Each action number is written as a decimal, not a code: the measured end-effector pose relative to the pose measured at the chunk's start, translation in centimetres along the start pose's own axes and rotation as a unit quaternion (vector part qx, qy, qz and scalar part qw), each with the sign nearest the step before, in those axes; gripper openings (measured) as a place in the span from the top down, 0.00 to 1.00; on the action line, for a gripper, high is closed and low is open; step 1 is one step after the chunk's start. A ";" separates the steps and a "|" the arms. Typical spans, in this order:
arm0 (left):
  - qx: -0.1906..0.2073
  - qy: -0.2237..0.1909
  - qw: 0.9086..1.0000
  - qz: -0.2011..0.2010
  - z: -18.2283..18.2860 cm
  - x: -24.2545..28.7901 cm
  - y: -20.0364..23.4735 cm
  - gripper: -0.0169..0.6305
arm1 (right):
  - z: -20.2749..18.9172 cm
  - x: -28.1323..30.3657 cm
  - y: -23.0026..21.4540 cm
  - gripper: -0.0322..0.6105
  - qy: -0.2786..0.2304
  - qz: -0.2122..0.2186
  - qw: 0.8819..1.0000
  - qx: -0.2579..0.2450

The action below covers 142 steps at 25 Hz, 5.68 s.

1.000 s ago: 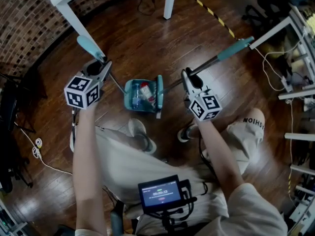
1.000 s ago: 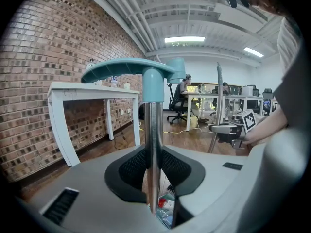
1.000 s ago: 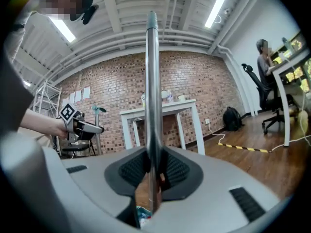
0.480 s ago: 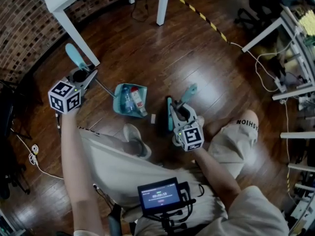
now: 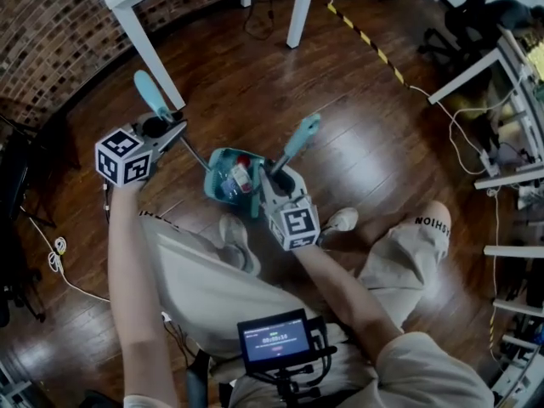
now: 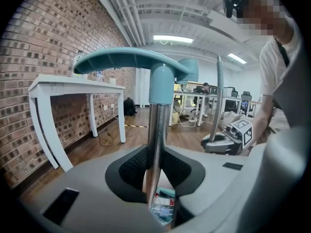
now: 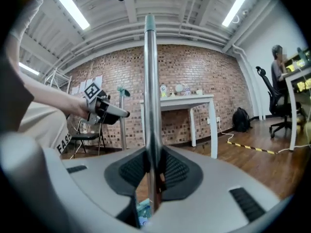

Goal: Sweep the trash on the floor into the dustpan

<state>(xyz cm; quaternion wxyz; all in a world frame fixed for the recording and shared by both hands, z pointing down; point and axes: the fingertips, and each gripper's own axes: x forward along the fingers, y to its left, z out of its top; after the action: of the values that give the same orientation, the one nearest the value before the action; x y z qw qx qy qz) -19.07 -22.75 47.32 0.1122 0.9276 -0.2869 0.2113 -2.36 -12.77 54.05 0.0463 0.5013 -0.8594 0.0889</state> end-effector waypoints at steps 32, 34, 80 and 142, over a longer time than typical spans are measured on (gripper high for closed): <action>0.040 0.031 0.997 -0.066 -0.3 0.8 -1.8 0.86 | -2.2 -10.1 0.3 0.82 0.111 0.076 0.990 0.040; 0.037 0.033 0.996 -0.070 -0.4 0.9 -2.0 0.86 | -1.4 -8.3 -0.3 0.82 0.087 0.061 0.993 0.049; 0.009 0.026 0.999 -0.036 -1.0 -1.0 -0.3 0.86 | 5.9 -8.1 -1.2 0.82 -0.024 0.031 0.999 0.037; -0.151 -0.094 0.966 0.186 1.2 2.2 0.0 0.86 | 4.7 -10.0 -24.0 0.82 0.016 -0.063 0.998 0.024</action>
<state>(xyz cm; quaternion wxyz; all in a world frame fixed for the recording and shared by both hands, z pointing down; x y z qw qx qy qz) -17.00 -24.27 47.25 0.1825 0.8460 -0.4919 0.0946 23.51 -16.74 50.28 0.0536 0.5541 -0.8228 0.1144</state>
